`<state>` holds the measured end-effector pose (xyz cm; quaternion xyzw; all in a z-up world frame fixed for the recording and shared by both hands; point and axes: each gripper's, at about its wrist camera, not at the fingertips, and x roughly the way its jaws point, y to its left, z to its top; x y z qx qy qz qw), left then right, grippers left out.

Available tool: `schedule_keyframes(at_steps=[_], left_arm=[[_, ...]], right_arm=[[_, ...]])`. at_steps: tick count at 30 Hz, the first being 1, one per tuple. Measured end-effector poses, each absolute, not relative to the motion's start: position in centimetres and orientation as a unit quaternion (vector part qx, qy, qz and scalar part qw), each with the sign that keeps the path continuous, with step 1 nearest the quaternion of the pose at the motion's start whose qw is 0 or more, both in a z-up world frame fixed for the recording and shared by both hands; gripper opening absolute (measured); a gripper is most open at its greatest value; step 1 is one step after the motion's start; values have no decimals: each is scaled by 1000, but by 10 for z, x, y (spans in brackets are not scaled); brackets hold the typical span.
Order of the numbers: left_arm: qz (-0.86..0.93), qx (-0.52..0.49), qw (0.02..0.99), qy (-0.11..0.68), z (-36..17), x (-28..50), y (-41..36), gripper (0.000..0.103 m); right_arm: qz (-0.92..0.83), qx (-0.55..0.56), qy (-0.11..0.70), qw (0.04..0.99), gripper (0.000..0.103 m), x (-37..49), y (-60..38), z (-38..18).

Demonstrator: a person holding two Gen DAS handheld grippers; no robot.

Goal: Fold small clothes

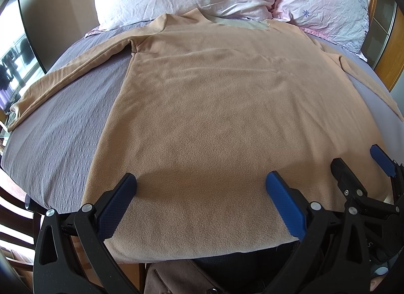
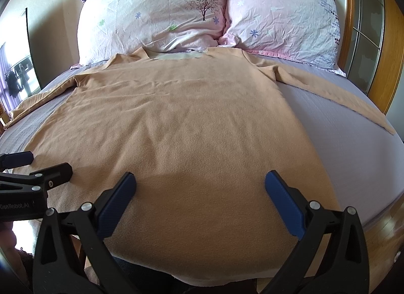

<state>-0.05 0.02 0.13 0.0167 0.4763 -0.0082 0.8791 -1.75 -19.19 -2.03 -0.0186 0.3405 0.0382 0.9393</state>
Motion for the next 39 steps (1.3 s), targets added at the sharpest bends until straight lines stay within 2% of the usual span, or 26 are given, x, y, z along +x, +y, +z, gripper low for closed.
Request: schedule_keyframes(at_steps=[3,5,12,13,14,19,21,25,28,31,34,39], left_arm=[[-8,18,886,463,2,-4,-1,102],[-6,18,897,441,0,-8,-1,102],[-22,7,908,418,1,-3,2,102],[-38,-5,910,413,3,0,5,102],[-62,-24,912,405,5,2,9,102],[-150,-99,921,347,18,7,24,102],[-156,-104,930,317,24,7,26,102],[-166,-116,936,289,32,12,31,102],[-171,-133,934,284,33,20,40,102],[-173,-158,933,273,35,21,55,102],[-173,-195,928,266,34,23,77,102],[-128,-235,925,269,34,34,116,102]], right_arm=[[87,-26,329,940,101,-12,-202,-20],[105,13,327,939,101,-7,-229,-9],[-102,213,269,934,101,13,-425,57],[-135,256,270,918,94,18,-459,58],[-159,296,273,901,81,23,-488,57],[-227,440,295,817,51,50,-592,27],[-241,454,296,805,51,57,-608,17],[-245,506,288,775,43,66,-630,-9],[-258,509,275,774,35,71,-635,-13],[-263,500,277,777,4,83,-642,-19],[-232,428,246,838,4,95,-608,23],[-2,294,186,937,4,133,-451,128]])
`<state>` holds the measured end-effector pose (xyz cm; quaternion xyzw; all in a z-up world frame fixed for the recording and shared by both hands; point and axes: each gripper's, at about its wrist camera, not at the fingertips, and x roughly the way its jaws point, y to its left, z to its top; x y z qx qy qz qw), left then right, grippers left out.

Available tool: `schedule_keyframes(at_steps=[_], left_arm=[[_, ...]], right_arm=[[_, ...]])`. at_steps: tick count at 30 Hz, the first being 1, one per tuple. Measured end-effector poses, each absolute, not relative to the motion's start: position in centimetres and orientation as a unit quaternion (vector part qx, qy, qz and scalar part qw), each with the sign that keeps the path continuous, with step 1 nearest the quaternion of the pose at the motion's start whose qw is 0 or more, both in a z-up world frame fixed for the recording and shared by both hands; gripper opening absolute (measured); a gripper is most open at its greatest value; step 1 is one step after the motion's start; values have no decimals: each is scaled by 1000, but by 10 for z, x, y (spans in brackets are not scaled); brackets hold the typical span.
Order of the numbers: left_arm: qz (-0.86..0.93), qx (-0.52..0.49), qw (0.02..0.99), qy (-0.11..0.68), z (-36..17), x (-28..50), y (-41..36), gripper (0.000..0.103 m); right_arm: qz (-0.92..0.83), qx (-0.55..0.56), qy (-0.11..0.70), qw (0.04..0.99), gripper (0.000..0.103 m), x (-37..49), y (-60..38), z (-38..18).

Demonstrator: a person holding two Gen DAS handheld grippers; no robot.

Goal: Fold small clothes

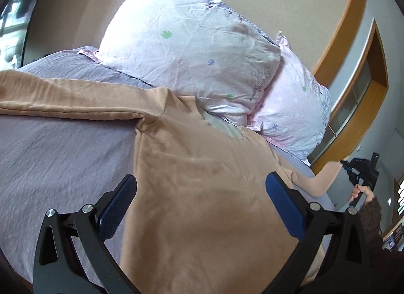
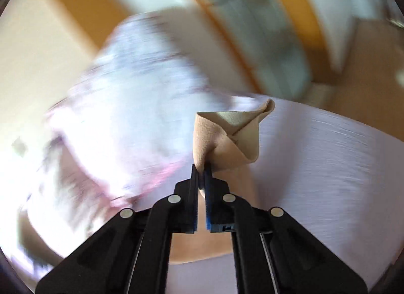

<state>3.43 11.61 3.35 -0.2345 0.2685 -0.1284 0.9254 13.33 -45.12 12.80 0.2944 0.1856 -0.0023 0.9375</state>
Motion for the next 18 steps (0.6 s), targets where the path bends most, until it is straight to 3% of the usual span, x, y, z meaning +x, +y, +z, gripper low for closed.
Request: schedule_keyframes(at_steps=[5,9,12,13,14,16,18], left_arm=[[-84,-253,932,247,41,32,154,102],[-31,-295,924,242,42,25,199,102],[9,-328,913,243,40,22,241,102],[22,-342,907,243,38,22,257,102],[33,-354,903,243,37,22,272,102],[56,-379,891,245,33,24,299,102],[73,-404,878,248,28,28,323,102]], right_arm=[[225,186,217,931,4,173,-257,155],[316,100,362,871,5,212,-117,87],[337,80,457,819,14,216,-70,37],[340,85,458,817,25,213,-69,35],[341,94,444,823,44,211,-75,38],[332,108,410,843,67,213,-93,54],[326,121,389,853,71,208,-112,65]])
